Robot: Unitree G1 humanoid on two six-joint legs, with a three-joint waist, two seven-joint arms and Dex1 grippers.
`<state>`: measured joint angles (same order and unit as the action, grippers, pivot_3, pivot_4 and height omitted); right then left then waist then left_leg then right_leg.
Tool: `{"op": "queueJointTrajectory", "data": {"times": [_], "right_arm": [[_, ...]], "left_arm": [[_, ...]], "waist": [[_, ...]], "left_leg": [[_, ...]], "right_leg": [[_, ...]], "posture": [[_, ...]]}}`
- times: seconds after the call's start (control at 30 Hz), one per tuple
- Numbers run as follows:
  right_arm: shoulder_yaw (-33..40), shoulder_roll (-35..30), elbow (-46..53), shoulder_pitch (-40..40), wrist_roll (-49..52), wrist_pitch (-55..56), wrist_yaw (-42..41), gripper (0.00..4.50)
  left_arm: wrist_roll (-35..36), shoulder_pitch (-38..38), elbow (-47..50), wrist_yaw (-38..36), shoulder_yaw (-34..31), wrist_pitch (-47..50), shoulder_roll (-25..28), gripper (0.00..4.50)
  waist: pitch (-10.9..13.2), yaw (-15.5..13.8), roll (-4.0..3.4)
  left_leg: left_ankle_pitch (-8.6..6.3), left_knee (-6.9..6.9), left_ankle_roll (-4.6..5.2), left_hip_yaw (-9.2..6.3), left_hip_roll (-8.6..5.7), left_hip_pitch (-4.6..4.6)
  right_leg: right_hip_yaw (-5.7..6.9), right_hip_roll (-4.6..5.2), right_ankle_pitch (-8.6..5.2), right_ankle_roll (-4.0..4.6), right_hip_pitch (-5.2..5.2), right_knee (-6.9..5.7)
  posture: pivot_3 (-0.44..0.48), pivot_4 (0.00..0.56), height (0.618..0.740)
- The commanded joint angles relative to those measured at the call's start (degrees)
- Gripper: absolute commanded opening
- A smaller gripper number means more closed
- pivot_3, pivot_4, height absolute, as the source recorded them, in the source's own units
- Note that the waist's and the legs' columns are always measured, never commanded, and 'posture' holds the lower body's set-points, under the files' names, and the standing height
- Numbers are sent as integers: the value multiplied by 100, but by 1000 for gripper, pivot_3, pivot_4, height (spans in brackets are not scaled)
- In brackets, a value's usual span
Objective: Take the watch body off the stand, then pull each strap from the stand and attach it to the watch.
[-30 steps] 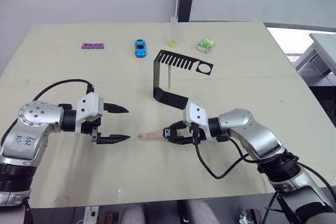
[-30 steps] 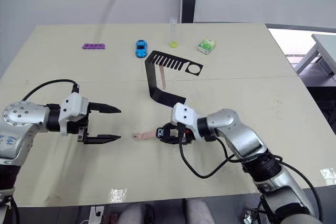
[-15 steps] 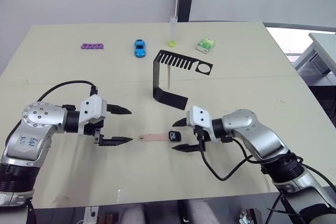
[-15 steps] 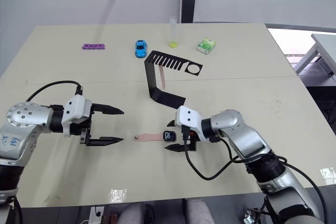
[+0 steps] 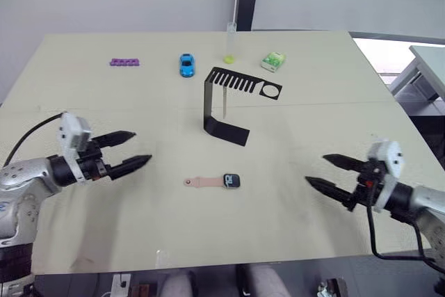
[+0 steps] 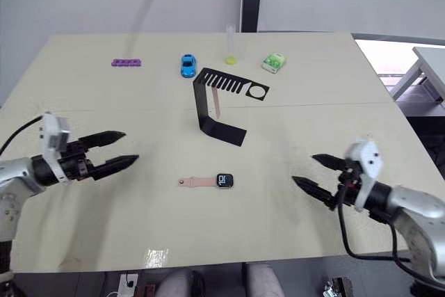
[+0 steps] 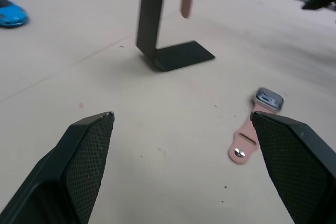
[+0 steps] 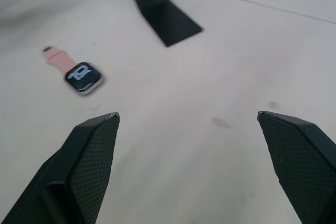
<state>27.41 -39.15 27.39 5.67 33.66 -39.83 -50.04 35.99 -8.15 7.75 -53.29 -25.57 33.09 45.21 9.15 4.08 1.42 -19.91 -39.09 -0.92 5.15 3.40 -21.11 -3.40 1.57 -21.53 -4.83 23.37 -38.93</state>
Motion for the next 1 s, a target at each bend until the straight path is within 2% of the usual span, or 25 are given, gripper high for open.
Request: {"op": "queueJointTrajectory", "data": {"times": [0.03, 0.2, 0.4, 0.53, 0.7, 0.8, 1.0], "right_arm": [[365, 191, 409, 216, 217, 28, 448, 4467], [-249, 497, 586, -19, 70, 98, 991, 4467], [-1654, 837, 100, -1277, -495, 90, 1535, 4467], [-2528, 1422, -527, -2178, -777, 167, 1763, 4467], [-3115, 2112, -1854, -3175, -1380, 637, 2017, 4467], [-3200, 2407, -2713, -3695, -1657, 919, 2187, 3623], [-3218, 2636, -3850, -4134, -2118, 1289, 2418, 817]], "left_arm": [[87, 64, 59, 450, -389, -13, -141, 4500], [64, -90, 450, 867, -36, -62, -541, 4500], [-274, -243, 1477, 1466, 889, -247, -1076, 4500], [-547, -552, 1804, 1966, 1478, -269, -1490, 4500], [-686, -860, 1839, 2267, 1836, -204, -1763, 4500], [-759, -865, 1909, 2348, 1983, -198, -1837, 4500], [-822, -889, 1961, 2496, 2115, -165, -1921, 4500]], "waist": [[0, -16, 0], [-1, -76, 1], [-1, -83, 1], [-1, -62, 1], [-1, -36, 1], [-1, 27, 1], [-1, 90, 1]], "left_leg": [[0, 0, -1, 0, 0, -1], [-1, -1, -2, 5, 0, -1], [-1, -3, -3, 8, -2, -4], [0, -4, -4, 12, -2, -3], [1, -7, -5, 12, -2, -5], [1, -8, -5, 12, -1, -5], [1, -7, -5, 8, -1, -6]], "right_leg": [[0, 0, 0, 0, 0, 0], [-3, 0, 0, 0, 0, 0], [-5, 0, 0, 0, 8, -2], [-7, -3, 0, 0, 11, -4], [-4, -4, 0, 0, 15, -19], [-1, -3, 0, 0, 16, -23], [4, 0, 0, 0, 16, -28]], "posture": [[0, 150, 740], [0, 150, 740], [0, 150, 740], [0, 150, 740], [0, 150, 740], [0, 150, 740], [0, 150, 740]]}}
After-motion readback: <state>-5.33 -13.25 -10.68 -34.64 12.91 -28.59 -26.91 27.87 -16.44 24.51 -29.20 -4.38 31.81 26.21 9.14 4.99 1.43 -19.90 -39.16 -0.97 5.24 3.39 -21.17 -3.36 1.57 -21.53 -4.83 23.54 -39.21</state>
